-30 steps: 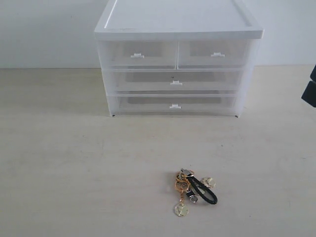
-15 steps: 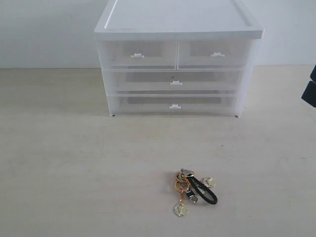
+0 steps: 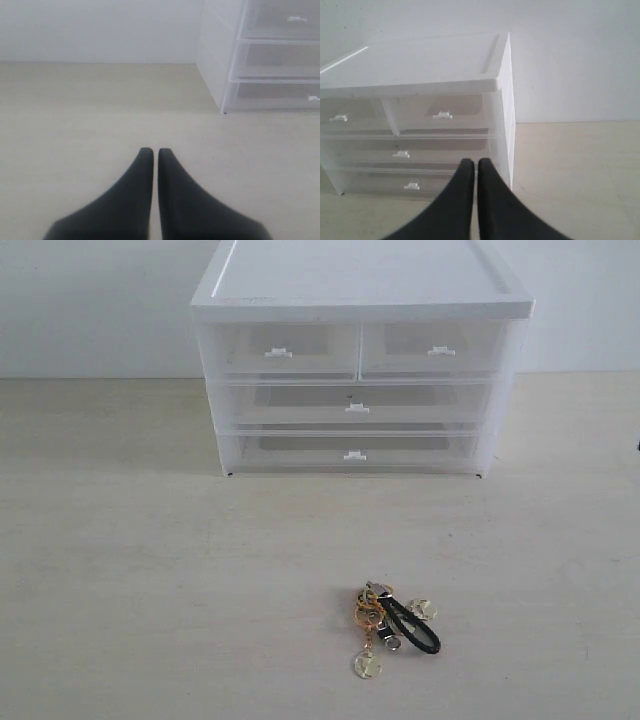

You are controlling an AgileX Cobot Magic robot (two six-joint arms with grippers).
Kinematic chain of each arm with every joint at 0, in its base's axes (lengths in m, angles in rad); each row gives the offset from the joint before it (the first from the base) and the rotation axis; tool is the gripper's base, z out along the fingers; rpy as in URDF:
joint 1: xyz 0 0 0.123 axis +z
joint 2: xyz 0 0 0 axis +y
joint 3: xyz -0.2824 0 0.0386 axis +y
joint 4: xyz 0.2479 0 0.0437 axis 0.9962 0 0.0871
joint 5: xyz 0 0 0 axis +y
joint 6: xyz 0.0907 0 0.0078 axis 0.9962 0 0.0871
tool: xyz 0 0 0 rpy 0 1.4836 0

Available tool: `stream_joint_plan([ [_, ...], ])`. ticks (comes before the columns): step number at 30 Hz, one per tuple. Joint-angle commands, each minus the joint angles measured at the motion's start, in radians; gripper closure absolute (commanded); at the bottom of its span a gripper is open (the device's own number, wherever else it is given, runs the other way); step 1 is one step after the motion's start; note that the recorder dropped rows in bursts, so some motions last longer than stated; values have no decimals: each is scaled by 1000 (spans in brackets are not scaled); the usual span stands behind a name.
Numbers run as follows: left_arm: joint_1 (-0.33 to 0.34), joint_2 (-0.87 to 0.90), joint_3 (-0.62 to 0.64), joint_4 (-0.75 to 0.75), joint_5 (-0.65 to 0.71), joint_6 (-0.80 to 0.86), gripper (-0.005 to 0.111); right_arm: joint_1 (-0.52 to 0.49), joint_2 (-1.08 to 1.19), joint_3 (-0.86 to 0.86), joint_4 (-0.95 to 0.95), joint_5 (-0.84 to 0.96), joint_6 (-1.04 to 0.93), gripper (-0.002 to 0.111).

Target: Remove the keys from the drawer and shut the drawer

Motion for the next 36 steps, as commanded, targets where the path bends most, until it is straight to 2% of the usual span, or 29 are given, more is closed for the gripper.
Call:
stream_joint_plan([
  [1,5,-3,0,-8,1,-9,103,-89,-178,5,-7,263,-12,108],
  [4,5,-3,0,-8,1,-9,103,-147,-320,5,-10,428,-14,108],
  [9,5,-3,0,-8,1,-9,103,-194,-511,5,-14,513,-21,108],
  [14,5,-3,0,-8,1,-9,103,-198,-679,82,-16,437,-53,108],
  [19,5,-3,0,-8,1,-9,103,-198,-679,146,-14,309,-53,108],
  [23,5,-3,0,-8,1,-9,103,-198,-679,153,-9,287,-9,108],
  [24,5,-3,0,-8,1,-9,103,-198,-679,164,-33,287,19,108],
  [27,5,-3,0,-8,1,-9,103,-198,-679,202,-311,271,292,108],
  [30,5,-3,0,-8,1,-9,103,-198,-679,247,-530,237,480,108],
  [33,5,-3,0,-8,1,-9,103,-198,-679,299,-612,218,492,108],
  [36,5,-3,0,-8,1,-9,103,-198,-679,327,-612,209,476,108],
])
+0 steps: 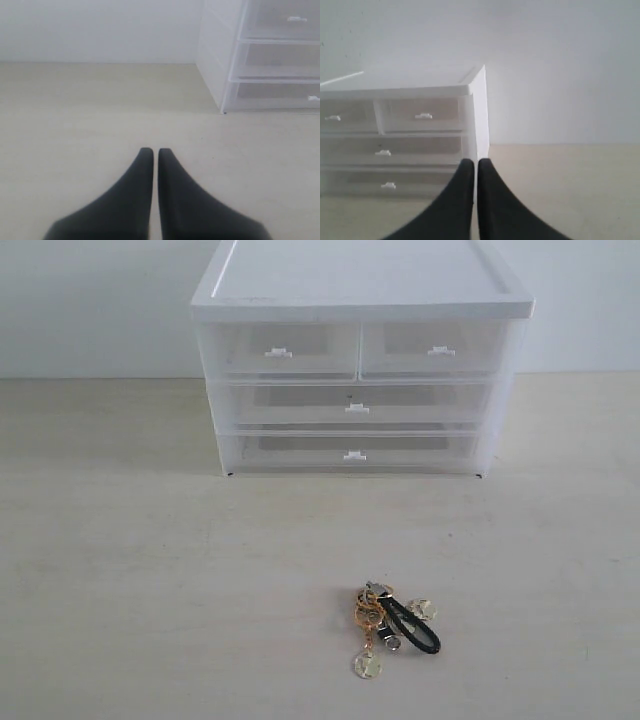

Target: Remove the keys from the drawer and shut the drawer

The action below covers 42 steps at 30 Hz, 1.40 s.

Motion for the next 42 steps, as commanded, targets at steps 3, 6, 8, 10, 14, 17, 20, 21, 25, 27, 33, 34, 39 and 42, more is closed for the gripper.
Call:
stream_joint_plan([
  [3,5,-3,0,-8,0,-9,103,-4,-6,33,-52,46,13,108],
  [6,5,-3,0,-8,0,-9,103,-4,-6,33,-52,51,13,108],
  [8,5,-3,0,-8,0,-9,103,-4,-6,33,-52,75,15,108],
  [10,5,-3,0,-8,0,-9,103,-4,-6,33,-52,120,15,108],
  [14,5,-3,0,-8,0,-9,103,-4,-6,33,-56,266,-34,108],
  [17,5,-3,0,-8,0,-9,103,-4,-17,33,-58,293,-46,108],
  [20,5,-3,0,-8,0,-9,103,-26,-17,33,-55,306,-46,108],
  [21,5,-3,0,-8,0,-9,103,-43,-17,33,-55,308,-37,108],
  [25,5,-3,0,-8,0,-9,103,-125,-17,33,-54,308,18,108],
  [27,5,-3,0,-8,0,-9,103,-132,-17,33,-54,308,30,108],
  [33,5,-3,0,-8,0,-9,103,-132,-17,33,-53,306,32,108],
  [34,5,-3,0,-8,0,-9,103,-132,-17,33,-53,304,32,108],
  [39,5,-3,0,-8,0,-9,103,-132,-17,33,-53,304,32,108],
  [42,5,-3,0,-8,0,-9,103,-132,-17,33,-53,304,32,108],
])
